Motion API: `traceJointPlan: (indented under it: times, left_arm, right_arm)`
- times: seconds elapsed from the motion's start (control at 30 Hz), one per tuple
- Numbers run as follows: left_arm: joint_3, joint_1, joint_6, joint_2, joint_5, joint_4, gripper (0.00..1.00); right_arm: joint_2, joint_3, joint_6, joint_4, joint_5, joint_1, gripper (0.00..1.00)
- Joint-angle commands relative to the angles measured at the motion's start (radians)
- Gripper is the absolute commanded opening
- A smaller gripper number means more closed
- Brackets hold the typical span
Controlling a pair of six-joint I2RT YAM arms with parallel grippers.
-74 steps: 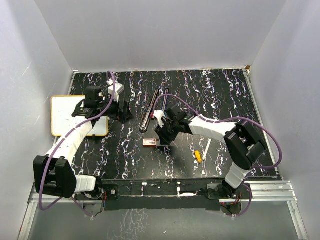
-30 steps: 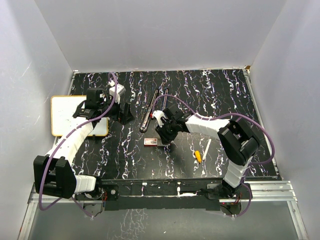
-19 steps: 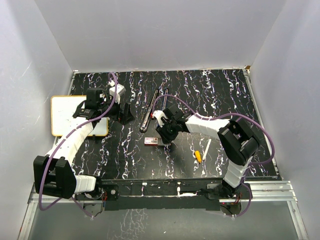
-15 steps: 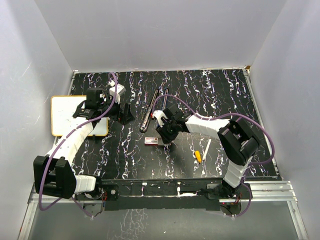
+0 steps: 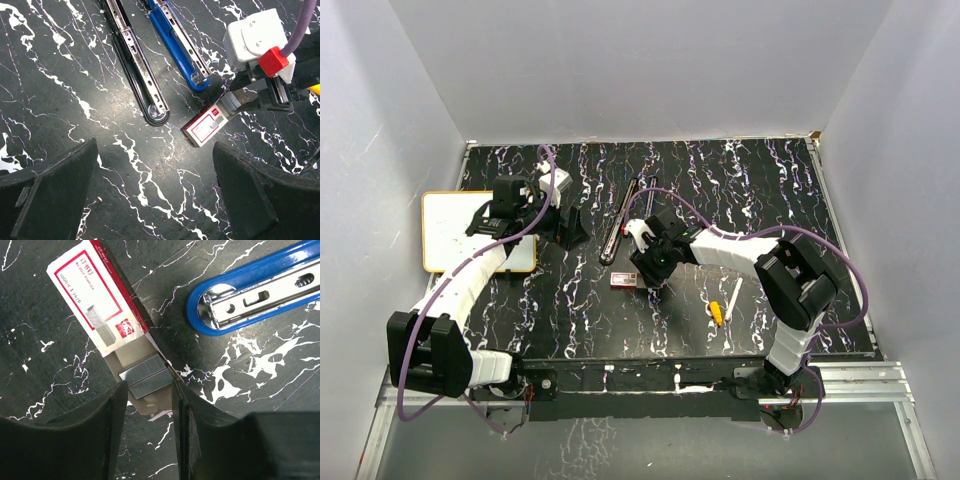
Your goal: Load the staples into the stapler
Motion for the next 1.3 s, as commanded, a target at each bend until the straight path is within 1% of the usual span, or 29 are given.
traceJointPlan:
  times: [0.0,0.27,0.57,0.7,0.93,0.97,1.03,1.2,1.27]
  left_arm:
    - [0.000,-0.008,0.018,-0.043,0.032,-0.003,0.97]
    - [0.002,-0.010,0.023,-0.044,0.035,-0.006,0.97]
    - [0.001,-0.016,0.034,-0.051,0.037,-0.012,0.97]
    - [0.002,-0.016,0.036,-0.051,0.038,-0.014,0.97]
    - [0.001,-0.019,0.041,-0.052,0.040,-0.017,0.97]
    - [0.002,-0.019,0.042,-0.053,0.040,-0.017,0.97]
    - [0.001,-0.019,0.044,-0.055,0.041,-0.019,0.97]
    - [-0.004,-0.020,0.049,-0.058,0.042,-0.020,0.97]
    - [-0.003,-0.021,0.049,-0.055,0.044,-0.019,0.97]
  right_arm:
    - [0.012,0.044,0.014,0.026,0.014,-0.002,0.43]
    - [0.034,0.038,-0.029,0.026,0.008,-0.001,0.39]
    - [0.049,0.047,-0.139,0.010,0.037,-0.002,0.33]
    - [0.055,0.073,-0.203,-0.039,-0.002,0.000,0.29]
    - [0.078,0.129,-0.333,-0.148,-0.109,0.000,0.28]
    - [0.080,0.134,-0.343,-0.157,-0.119,0.001,0.29]
    - [0.087,0.148,-0.344,-0.167,-0.127,0.002,0.32]
    - [0.087,0.155,-0.245,-0.137,-0.086,0.001,0.42]
    - [0.077,0.148,-0.211,-0.121,-0.065,0.001,0.45]
